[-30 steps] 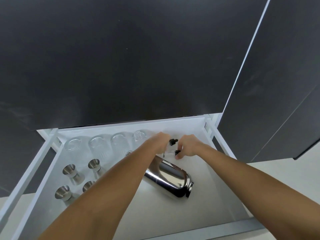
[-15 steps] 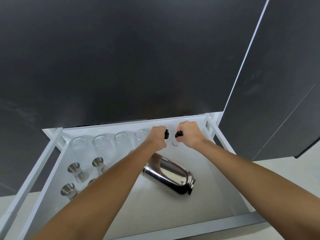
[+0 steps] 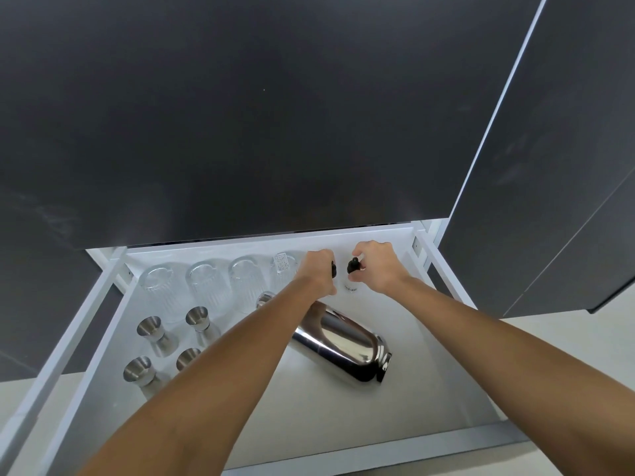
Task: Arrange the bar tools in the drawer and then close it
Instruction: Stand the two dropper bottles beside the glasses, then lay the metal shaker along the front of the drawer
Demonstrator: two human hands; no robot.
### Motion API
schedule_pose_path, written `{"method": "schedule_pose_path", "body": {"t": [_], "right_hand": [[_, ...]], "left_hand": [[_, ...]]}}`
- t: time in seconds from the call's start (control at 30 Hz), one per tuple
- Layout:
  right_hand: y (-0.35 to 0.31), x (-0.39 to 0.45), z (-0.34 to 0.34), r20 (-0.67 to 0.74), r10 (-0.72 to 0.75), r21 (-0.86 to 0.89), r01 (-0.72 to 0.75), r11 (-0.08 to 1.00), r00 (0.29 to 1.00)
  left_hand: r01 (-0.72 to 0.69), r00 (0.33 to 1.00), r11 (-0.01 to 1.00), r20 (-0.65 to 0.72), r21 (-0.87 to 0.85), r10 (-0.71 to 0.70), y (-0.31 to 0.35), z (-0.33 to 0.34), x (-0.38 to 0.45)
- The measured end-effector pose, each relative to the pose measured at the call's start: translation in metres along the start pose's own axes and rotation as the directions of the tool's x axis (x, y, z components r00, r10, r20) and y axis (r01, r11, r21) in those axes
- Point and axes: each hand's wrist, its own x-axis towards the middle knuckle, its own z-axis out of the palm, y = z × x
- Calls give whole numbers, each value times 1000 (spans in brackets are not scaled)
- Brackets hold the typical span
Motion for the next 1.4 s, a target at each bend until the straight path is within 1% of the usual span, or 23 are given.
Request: {"method": "schedule_pose_path", "body": {"t": [0.07, 0.13, 0.17, 0.23, 0.27, 0.3, 0.33, 0.37, 0.4, 0.47, 0.57, 0.73, 0.93, 1.0, 1.07, 1.13, 1.2, 1.27, 1.33, 1.4], "right_hand": [[-2, -2, -4, -9, 78, -29, -78, 997, 997], [-3, -4, -13, -9, 182, -96, -182, 979, 983], [-2, -6, -18, 18, 222, -108, -219, 970, 975], [-3, -16, -29, 142, 261, -108, -247, 963, 955], [-4, -24, -32, 229, 261, -93, -246, 965, 938], [-5, -33, -33, 333, 251, -56, -246, 968, 909], [-7, -42, -31, 419, 228, -16, -244, 970, 879], [-9, -50, -27, 482, 192, 21, -230, 973, 855], [-10, -57, -21, 517, 155, 54, -212, 976, 842], [-10, -65, -10, 539, 91, 129, -189, 973, 837], [-10, -68, -6, 572, 53, 184, -190, 964, 819], [-12, -79, -10, 626, 40, 186, -199, 962, 778], [-5, -95, -24, 701, 93, 162, -285, 945, 707], [-2, -100, -29, 712, 122, 138, -308, 941, 691], [-1, -106, -32, 711, 142, 102, -301, 948, 688], [-2, -110, -33, 694, 154, 50, -260, 964, 703], [-4, -113, -34, 678, 163, -6, -216, 976, 717], [-6, -114, -36, 680, 167, -39, -192, 981, 714], [-8, -114, -38, 696, 166, -33, -200, 979, 698], [-11, -114, -39, 710, 150, -25, -188, 982, 688]], "left_hand": [[0, 1000, 1000, 21, 7, 0, 2, -7, -4], [-14, 999, 996, 31, 85, 11, 5, -20, -10], [-32, 999, 991, 17, 131, 30, 6, -28, -15], [-92, 995, 979, -17, 184, 97, 2, -43, -27], [-133, 990, 971, -10, 197, 138, -4, -48, -33], [-177, 984, 962, 29, 208, 174, -11, -52, -39], [-212, 976, 955, 96, 209, 196, -19, -54, -46], [-234, 964, 951, 174, 201, 200, -27, -54, -52], [-244, 949, 951, 248, 191, 194, -34, -54, -57], [-253, 925, 951, 334, 178, 184, -45, -54, -62], [-281, 903, 951, 372, 127, 217, -52, -57, -70], [-313, 907, 950, 300, 9, 296, -60, -46, -83], [-294, 937, 955, 189, -32, 294, -46, -26, -93], [-284, 941, 958, 180, -32, 285, -43, -22, -95], [-290, 938, 957, 198, 0, 284, -44, -21, -96], [-301, 934, 953, 212, 32, 287, -46, -24, -98], [-299, 929, 951, 252, 77, 272, -48, -29, -101], [-313, 913, 945, 305, 100, 270, -50, -34, -106], [-305, 898, 949, 358, 83, 257, -54, -40, -112], [-266, 883, 963, 411, 38, 227, -59, -46, -118]]}}
